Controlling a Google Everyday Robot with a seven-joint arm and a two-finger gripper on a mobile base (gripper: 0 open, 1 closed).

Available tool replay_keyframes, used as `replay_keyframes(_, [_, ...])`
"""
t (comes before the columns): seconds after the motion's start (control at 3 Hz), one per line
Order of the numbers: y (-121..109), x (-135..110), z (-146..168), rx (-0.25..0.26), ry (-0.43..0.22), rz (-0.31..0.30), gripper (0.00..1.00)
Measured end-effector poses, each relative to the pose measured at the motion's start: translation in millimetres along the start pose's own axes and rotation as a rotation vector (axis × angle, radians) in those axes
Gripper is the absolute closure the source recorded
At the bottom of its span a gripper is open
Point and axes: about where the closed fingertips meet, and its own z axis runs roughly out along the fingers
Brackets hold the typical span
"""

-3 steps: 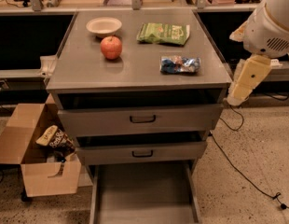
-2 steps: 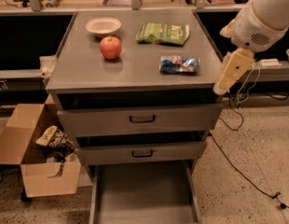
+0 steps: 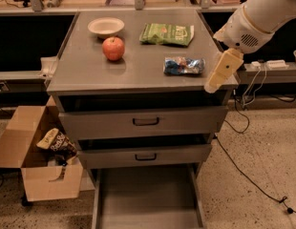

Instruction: Place redbull can into bottom drawer

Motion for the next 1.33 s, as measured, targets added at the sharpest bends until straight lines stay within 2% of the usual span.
replay_keyframes(0.33, [-12,0,7,0.008,-0.017,-0.005,0.00])
replay_keyframes(0.67, [-37,-2,21,0.022,-0.050,-0.006,0.00])
replay_keyframes(1.0, [-62,-9,42,0.022,-0.090,0.008,0.00])
replay_keyframes(1.33, [-86,-10,78,0.010,-0.098,0.036,0.00])
